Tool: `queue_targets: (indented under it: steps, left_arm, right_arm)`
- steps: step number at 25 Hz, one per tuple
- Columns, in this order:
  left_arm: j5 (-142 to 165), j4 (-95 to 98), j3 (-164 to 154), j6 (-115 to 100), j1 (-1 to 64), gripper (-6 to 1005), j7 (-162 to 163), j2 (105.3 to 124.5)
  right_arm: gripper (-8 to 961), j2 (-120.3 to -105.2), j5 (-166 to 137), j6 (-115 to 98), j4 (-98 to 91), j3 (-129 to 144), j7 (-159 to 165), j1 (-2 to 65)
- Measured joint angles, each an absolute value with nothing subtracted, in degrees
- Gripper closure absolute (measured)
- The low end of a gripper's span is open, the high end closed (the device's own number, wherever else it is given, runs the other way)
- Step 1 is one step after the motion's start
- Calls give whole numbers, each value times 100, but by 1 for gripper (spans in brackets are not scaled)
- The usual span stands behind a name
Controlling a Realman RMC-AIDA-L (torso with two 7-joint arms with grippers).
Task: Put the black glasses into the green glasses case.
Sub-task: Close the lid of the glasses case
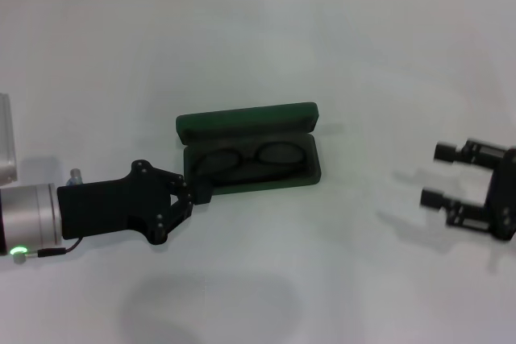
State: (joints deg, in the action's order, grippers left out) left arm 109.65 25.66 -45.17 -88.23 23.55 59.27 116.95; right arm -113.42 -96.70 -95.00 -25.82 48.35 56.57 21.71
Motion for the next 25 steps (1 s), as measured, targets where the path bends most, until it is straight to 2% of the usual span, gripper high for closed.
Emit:
queue_targets:
  steps: [6, 25]
  left_arm:
    - [10957, 2566, -4509, -8745, 2381, 933, 5973, 11688]
    - [11009, 2517, -4411, -7638, 2845, 930, 6525, 11724]
  right_arm:
    - [262, -11519, -10056, -9068, -2247, 4841, 5038, 2212]
    - [261, -11550, -10097, -9100, -2268, 4971, 4918, 2373]
